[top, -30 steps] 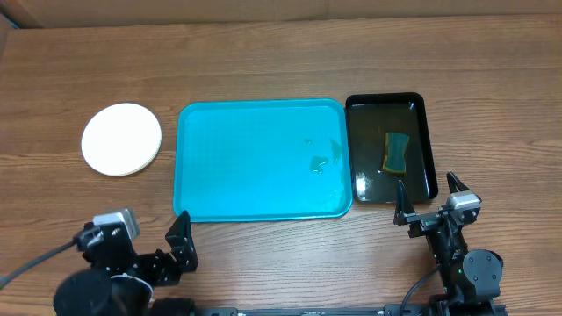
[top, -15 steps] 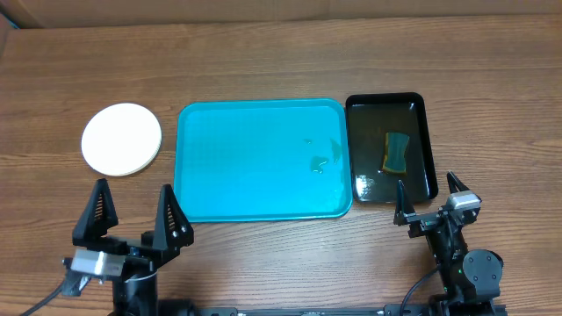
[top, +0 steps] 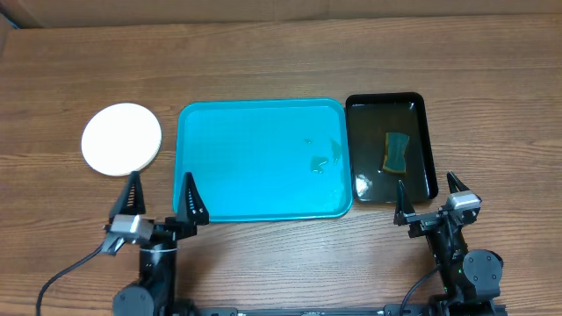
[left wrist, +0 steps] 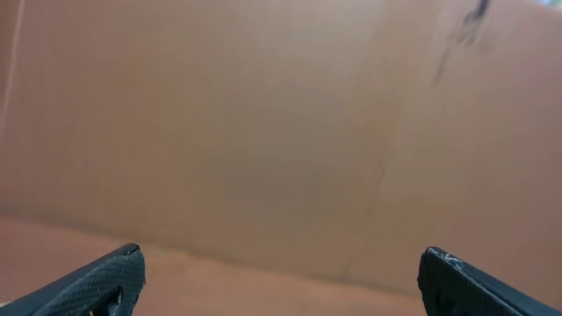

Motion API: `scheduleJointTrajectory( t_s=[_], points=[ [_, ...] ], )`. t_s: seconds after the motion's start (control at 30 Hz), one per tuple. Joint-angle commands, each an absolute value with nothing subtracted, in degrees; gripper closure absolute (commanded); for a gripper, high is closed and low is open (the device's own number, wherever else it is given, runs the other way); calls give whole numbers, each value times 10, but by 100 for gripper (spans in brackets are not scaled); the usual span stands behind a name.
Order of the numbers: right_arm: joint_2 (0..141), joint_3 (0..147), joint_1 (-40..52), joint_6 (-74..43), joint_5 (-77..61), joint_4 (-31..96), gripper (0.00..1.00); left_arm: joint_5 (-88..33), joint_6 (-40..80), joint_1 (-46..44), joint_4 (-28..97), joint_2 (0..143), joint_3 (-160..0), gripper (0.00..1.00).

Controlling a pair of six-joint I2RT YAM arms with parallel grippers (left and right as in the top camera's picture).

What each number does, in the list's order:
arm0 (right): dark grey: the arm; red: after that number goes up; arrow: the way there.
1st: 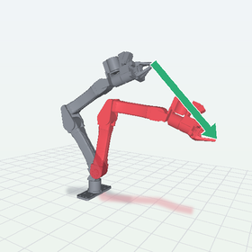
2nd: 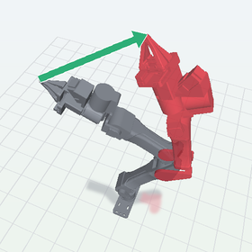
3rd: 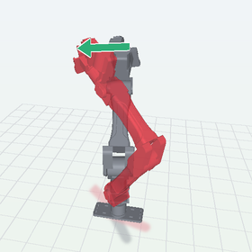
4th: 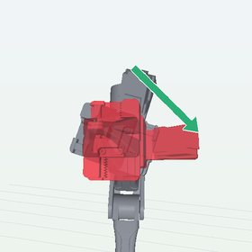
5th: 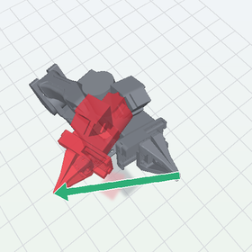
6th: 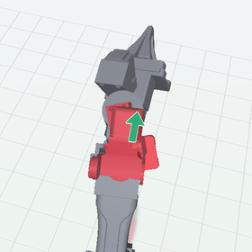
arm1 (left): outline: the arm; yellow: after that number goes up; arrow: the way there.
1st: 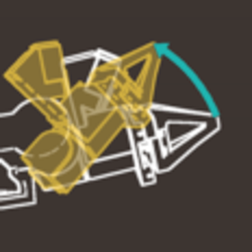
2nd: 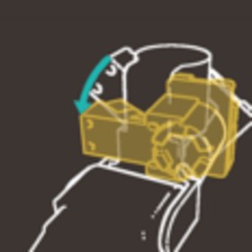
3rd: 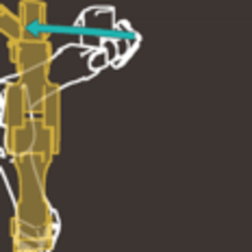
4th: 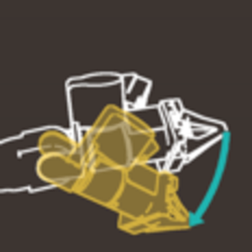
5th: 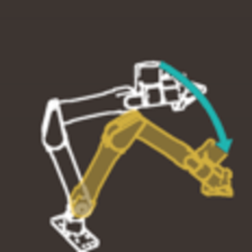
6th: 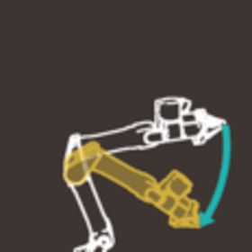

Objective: Clean dirty plates on tray and stack at the side

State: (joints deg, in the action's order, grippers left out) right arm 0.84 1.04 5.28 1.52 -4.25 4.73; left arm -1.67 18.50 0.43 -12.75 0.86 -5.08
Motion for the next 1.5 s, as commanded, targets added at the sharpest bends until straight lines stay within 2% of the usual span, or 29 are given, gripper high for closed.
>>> scheduleJointTrajectory(
  t_s=[0.0, 0.37, 0.53, 0.63, 1.47],
  points=[
    [2, 4, 50, 16, -41, 44, 0, 21, 193, 8, -106, 2, -34, 0],
    [2, 4, 50, 16, -41, 44, 0, 61, 184, 7, 41, 2, -3, 0],
    [2, 4, 50, 16, -41, 44, 0, 2, 53, 7, 44, 2, -3, 0],
    [2, 4, 50, 16, -41, 44, 0, -12, 14, 7, 44, 2, -3, 0],
    [2, 4, 50, 16, -41, 44, 0, -11, 17, 7, 44, 3, -3, 0]
  ],
)
